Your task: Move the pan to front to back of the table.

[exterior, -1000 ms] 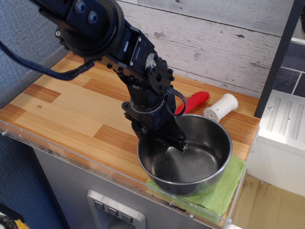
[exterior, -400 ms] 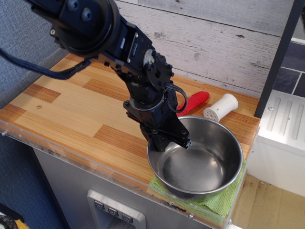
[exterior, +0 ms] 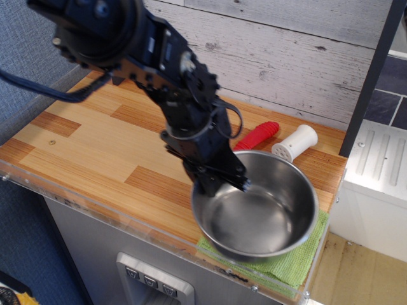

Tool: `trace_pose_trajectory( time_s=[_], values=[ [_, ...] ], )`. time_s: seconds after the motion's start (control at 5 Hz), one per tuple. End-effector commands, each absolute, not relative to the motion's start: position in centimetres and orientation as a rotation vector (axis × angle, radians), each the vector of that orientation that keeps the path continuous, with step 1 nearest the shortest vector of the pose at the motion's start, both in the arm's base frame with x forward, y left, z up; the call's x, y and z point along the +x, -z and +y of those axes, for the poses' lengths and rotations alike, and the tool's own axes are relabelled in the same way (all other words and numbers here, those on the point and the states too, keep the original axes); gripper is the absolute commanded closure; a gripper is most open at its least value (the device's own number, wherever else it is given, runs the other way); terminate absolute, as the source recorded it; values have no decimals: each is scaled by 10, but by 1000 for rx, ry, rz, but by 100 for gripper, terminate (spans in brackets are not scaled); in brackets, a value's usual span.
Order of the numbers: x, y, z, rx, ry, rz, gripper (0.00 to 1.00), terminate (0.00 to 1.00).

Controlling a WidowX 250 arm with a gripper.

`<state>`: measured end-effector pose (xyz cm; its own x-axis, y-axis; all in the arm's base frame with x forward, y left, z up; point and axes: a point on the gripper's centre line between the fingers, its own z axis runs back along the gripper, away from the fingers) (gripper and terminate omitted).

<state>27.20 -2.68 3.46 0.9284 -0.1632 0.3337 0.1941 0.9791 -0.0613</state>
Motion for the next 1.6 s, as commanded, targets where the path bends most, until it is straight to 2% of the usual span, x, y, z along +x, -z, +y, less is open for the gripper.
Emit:
trace_pose_trajectory(
  time_s=[0.0, 0.4, 0.8, 1.0, 1.4],
  values=[
    [296, -70, 17, -92, -23, -466, 100, 0],
    [309, -59, 82, -66, -229, -444, 100, 0],
    [309, -55, 155, -24, -402, -436, 100, 0],
    [314, -51, 175, -21, -446, -429, 100, 0],
    [331, -38, 184, -42, -475, -415, 100, 0]
  ],
)
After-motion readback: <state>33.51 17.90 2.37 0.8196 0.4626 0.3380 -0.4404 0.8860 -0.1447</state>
